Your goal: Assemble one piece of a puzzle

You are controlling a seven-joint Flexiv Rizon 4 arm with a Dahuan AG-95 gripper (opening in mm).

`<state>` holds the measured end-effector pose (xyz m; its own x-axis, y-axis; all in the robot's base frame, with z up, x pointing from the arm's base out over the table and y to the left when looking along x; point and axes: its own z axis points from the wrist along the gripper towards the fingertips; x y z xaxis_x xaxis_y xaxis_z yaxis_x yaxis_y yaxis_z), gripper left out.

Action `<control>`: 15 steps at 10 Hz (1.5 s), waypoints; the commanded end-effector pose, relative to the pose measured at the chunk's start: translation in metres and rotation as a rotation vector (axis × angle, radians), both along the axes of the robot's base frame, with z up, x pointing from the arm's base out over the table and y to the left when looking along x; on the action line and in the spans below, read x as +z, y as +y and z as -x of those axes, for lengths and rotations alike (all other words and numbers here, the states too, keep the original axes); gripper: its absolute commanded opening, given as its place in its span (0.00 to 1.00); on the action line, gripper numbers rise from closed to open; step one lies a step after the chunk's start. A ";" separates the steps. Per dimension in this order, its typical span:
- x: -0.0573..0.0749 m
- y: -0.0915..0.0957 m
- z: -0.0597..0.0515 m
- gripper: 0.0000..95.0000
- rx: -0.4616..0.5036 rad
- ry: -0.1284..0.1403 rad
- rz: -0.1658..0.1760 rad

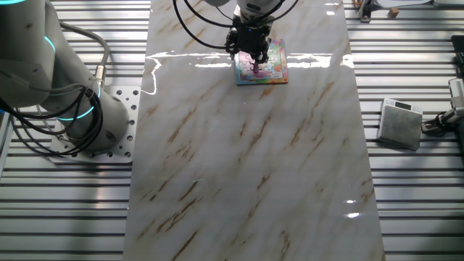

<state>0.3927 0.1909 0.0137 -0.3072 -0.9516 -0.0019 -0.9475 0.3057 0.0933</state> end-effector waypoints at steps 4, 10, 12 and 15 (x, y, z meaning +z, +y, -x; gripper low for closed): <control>0.004 0.000 0.000 0.60 -0.013 0.009 -0.007; 0.013 0.011 -0.012 0.60 -0.035 0.021 -0.010; 0.007 0.025 -0.015 0.60 -0.062 0.020 -0.010; 0.006 0.029 -0.016 0.60 -0.068 0.019 -0.007</control>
